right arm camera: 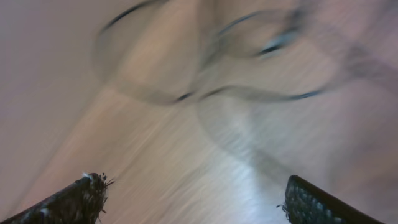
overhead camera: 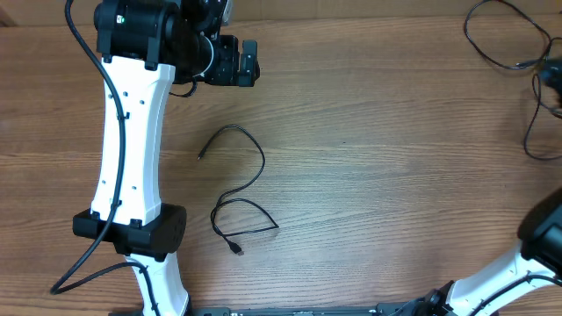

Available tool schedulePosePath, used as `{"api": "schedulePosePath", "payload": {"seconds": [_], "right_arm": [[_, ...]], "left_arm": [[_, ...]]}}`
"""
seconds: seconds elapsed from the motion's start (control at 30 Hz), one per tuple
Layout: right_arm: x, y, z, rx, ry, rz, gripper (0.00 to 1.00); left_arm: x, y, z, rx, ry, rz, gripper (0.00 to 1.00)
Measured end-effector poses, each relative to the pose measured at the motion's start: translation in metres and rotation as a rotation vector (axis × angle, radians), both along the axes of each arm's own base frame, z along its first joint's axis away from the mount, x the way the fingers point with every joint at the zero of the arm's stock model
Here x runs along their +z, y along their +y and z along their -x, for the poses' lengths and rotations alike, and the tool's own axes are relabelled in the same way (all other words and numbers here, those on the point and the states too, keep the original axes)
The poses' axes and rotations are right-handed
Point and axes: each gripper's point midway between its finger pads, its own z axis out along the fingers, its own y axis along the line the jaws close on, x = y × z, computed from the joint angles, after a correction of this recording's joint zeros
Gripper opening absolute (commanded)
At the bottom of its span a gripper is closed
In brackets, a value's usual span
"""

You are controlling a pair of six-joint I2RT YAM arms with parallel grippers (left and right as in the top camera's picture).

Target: Untangle cables

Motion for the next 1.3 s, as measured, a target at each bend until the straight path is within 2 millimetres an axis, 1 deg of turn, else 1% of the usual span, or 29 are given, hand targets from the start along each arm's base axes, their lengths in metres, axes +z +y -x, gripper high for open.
{"api": "schedulePosePath", "payload": {"seconds": [0.03,0.07,0.1,0.17,0.23,0.27,0.3,0.33,0.37,0.43,0.5,0.57,0.63,0.67,0.7,0.8,0.87,0.9,0.97,1.0,1.03,1.07,1.1,1.2,1.3], "right_arm": [[0.002,0.019,-0.008,0.057,-0.020,-0.031,0.57],[0.006,0.048,-0.019,0.147,-0.047,-0.066,0.58],[0.010,0.079,-0.028,0.242,-0.072,-0.093,0.61],[0.015,0.143,-0.042,0.419,-0.097,-0.132,0.68],[0.016,0.205,-0.046,0.578,-0.099,-0.151,0.83],[0.015,0.244,-0.043,0.673,-0.087,-0.166,0.91],[0.014,0.276,-0.040,0.757,-0.085,-0.164,0.97],[0.012,0.311,-0.034,0.850,-0.076,-0.155,1.00],[0.009,0.345,-0.026,0.935,-0.061,-0.143,1.00],[0.003,0.404,-0.011,1.077,-0.044,-0.090,1.00],[-0.005,0.455,0.005,1.190,-0.027,-0.024,1.00],[-0.013,0.498,0.024,1.285,-0.011,0.033,1.00],[-0.022,0.530,0.042,1.360,0.007,0.063,0.99],[-0.027,0.546,0.055,1.401,0.023,0.072,0.95],[-0.031,0.558,0.065,1.431,0.038,0.082,0.94],[-0.042,0.593,0.098,1.536,0.067,0.108,0.94],[-0.048,0.613,0.119,1.616,0.072,0.133,0.96],[-0.052,0.621,0.133,1.669,0.080,0.148,0.96],[-0.059,0.632,0.157,1.751,0.105,0.169,0.95],[-0.062,0.635,0.169,1.791,0.122,0.180,0.95],[-0.064,0.637,0.179,1.821,0.139,0.185,0.95],[-0.066,0.639,0.190,1.853,0.158,0.192,0.95],[-0.068,0.640,0.201,1.887,0.176,0.198,0.95],[-0.071,0.645,0.225,1.954,0.210,0.211,0.94],[-0.072,0.654,0.245,2.011,0.210,0.227,0.87]], "left_arm": [[0.000,0.000,0.000,0.000,-0.001,0.000,1.00],[0.000,0.000,-0.001,0.000,-0.004,0.001,1.00],[0.001,0.000,-0.002,0.000,-0.009,0.002,1.00],[0.002,-0.001,-0.005,0.000,-0.022,0.005,1.00],[0.004,-0.002,-0.008,0.002,-0.036,0.007,1.00],[0.004,0.000,-0.009,0.006,-0.039,0.002,1.00],[0.004,0.001,-0.009,0.012,-0.039,-0.004,1.00],[0.003,0.003,-0.010,0.022,-0.041,-0.016,1.00],[0.003,0.005,-0.011,0.032,-0.043,-0.026,1.00],[0.003,0.011,-0.014,0.063,-0.052,-0.049,1.00],[0.004,0.016,-0.019,0.092,-0.069,-0.065,1.00],[0.006,0.023,-0.026,0.124,-0.092,-0.069,1.00],[0.010,0.031,-0.034,0.152,-0.118,-0.069,1.00],[0.012,0.038,-0.039,0.172,-0.134,-0.070,1.00],[0.014,0.044,-0.042,0.186,-0.145,-0.070,1.00],[0.024,0.066,-0.051,0.241,-0.194,-0.068,1.00],[0.036,0.082,-0.053,0.278,-0.235,-0.065,1.00],[0.045,0.090,-0.053,0.299,-0.264,-0.063,1.00],[0.062,0.105,-0.050,0.337,-0.316,-0.059,1.00],[0.074,0.112,-0.046,0.357,-0.348,-0.054,1.00],[0.084,0.116,-0.042,0.372,-0.375,-0.050,1.00],[0.089,0.119,-0.040,0.383,-0.387,-0.045,1.00],[0.106,0.125,-0.031,0.399,-0.432,-0.038,1.00],[0.135,0.135,-0.012,0.430,-0.507,-0.029,1.00],[0.152,0.145,0.004,0.455,-0.551,-0.028,1.00]]}}
